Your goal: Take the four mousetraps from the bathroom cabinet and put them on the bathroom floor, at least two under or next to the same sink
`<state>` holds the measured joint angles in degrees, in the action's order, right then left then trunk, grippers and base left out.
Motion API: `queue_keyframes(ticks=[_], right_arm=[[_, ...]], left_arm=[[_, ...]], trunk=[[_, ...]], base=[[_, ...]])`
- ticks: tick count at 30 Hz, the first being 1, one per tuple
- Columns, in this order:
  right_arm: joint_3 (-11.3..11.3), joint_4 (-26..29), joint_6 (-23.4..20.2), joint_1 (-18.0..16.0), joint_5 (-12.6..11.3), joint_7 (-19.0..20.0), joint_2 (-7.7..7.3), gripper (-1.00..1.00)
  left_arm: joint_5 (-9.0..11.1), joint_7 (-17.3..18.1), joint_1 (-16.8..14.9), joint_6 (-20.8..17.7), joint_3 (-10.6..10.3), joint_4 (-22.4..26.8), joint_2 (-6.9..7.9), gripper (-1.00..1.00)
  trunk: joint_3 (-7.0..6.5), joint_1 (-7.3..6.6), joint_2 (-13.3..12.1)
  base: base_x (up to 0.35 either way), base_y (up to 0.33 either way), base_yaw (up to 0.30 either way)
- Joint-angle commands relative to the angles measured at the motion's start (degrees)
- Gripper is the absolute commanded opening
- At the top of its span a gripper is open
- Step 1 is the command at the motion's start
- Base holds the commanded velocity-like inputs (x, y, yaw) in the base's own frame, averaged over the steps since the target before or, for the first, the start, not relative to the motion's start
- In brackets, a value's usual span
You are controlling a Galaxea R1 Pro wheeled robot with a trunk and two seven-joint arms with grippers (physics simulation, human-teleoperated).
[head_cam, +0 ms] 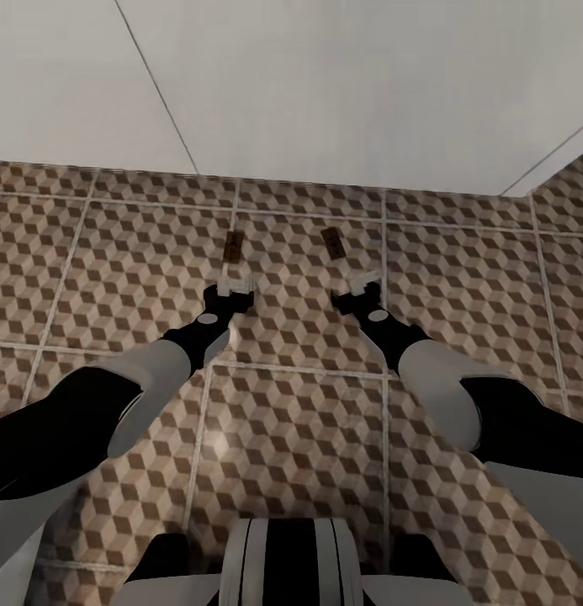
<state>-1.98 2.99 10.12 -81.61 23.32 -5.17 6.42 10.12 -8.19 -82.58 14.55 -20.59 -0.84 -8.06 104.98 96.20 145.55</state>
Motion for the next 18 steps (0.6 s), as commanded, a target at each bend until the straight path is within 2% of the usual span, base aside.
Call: queue_keyframes(ticks=[1, 18], right_arm=[[-0.22, -0.09, 0.16, -0.04, 0.50, -0.28, 0.01, 1.00], [-0.21, -0.09, 0.16, -0.04, 0.50, -0.28, -0.01, 1.00]], left_arm=[[0.52, -0.14, -0.02, 0.21, -0.50, -0.10, -0.03, 1.00], [0.49, -0.14, 0.20, 0.29, -0.50, -0.12, -0.03, 1.00]], trunk=[[0.02, -0.04, 0.01], [0.02, -0.04, 0.01]], base=[[-0.337, 0.000, 0.000], [-0.338, 0.000, 0.000]])
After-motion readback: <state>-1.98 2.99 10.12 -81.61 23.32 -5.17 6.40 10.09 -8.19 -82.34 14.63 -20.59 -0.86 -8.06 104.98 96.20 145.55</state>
